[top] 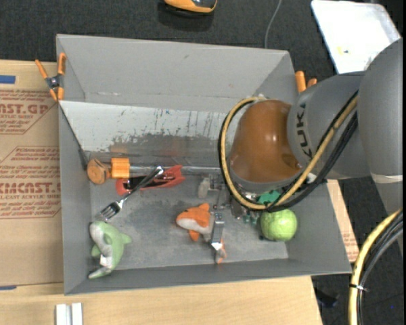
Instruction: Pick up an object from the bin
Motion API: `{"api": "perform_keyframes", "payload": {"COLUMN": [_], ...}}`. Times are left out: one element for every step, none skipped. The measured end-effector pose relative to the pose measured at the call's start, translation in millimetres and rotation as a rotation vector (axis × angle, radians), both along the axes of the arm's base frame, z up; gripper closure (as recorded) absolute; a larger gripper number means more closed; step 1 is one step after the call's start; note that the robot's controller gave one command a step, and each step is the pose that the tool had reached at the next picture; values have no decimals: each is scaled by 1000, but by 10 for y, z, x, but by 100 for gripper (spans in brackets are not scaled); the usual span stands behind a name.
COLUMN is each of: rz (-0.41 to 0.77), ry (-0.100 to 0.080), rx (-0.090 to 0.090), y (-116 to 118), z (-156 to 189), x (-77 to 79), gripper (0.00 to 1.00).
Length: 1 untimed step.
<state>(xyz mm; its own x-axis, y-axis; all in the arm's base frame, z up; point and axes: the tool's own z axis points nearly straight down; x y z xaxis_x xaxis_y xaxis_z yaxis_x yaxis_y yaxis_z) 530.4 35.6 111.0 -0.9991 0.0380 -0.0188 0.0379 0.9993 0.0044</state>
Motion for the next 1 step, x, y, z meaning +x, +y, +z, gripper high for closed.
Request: {"api": "perform_keyframes", "payload": {"rz": [-183], "ry": [-12], "rx": [10], "y": [72], "z": [-273], "x": [-111], "gripper": [0]}}
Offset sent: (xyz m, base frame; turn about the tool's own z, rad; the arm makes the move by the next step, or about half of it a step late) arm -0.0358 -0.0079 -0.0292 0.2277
